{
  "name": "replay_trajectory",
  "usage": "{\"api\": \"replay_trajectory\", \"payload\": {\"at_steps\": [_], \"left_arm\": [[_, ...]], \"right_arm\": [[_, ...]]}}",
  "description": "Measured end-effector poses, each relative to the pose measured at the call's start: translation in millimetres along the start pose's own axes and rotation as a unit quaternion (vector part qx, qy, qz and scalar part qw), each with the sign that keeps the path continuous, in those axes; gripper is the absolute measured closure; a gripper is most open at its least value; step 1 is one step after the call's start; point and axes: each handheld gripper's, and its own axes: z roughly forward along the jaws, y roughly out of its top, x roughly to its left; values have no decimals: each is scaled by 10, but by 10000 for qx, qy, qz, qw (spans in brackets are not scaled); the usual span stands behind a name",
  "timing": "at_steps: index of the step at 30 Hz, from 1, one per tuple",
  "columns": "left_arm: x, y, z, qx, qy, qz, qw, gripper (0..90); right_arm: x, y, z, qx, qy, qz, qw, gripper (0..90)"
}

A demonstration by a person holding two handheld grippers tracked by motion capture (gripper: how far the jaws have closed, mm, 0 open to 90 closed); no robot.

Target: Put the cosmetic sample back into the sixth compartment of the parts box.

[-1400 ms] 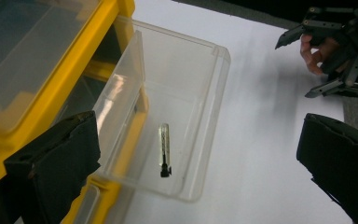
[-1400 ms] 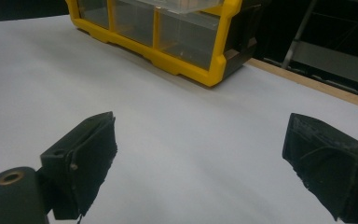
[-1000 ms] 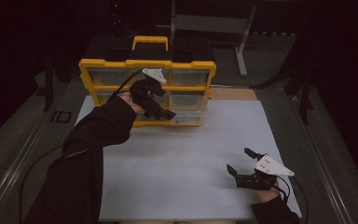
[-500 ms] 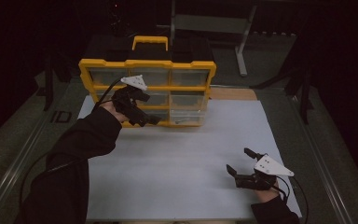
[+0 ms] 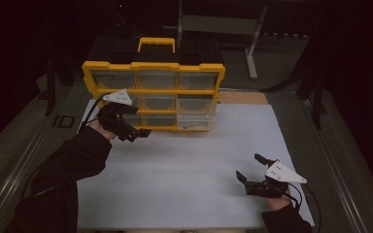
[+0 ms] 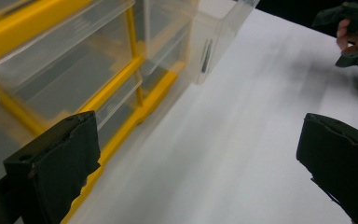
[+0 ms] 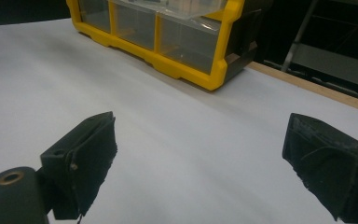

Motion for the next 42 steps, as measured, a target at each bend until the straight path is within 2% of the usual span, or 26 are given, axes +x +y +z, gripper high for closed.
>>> {"api": "replay_trajectory", "payload": {"at_steps": [5,7,9,12,17,25,28,30,33,36,39,41,42], "left_arm": [[-9,-172,-81,-187,124,-111,9997,0],[-23,-259,-86,-196,197,-156,9995,0],[-36,-343,-90,-202,142,-203,9995,0],[-75,-455,-104,-151,221,-193,9995,0],[-111,-631,-159,-331,301,-355,9984,0],[-201,-964,-117,-374,459,-499,9970,0],[-218,-1058,-128,-480,480,-603,9959,0],[-238,-1102,-135,-532,566,-618,9951,0],[-274,-1193,-136,-640,566,-756,9935,0],[-294,-1289,-115,-672,615,-881,9919,0],[-327,-1402,-81,-662,805,-944,9901,0],[-353,-1473,-59,-721,805,-1063,9885,0],[-364,-1504,-49,-706,775,-1093,9885,0]], "right_arm": [[1,1,3,-2,5,-4,10000,95],[5,2,3,4,4,-6,10000,95],[4,5,1,-4,5,-8,10000,95],[2,8,-4,-14,-8,3,10000,95],[6,11,-2,-16,2,-9,10000,95],[4,14,-4,-24,-9,-14,10000,95],[8,12,2,-18,-1,-8,10000,95],[11,13,3,-12,13,-21,10000,95],[9,11,4,-10,7,-12,10000,95],[6,14,1,-19,-5,-2,10000,95],[7,16,-2,-31,-3,-21,10000,95],[7,16,-2,-30,-2,-21,10000,95],[5,16,-1,-32,-5,-21,10000,95]]}}
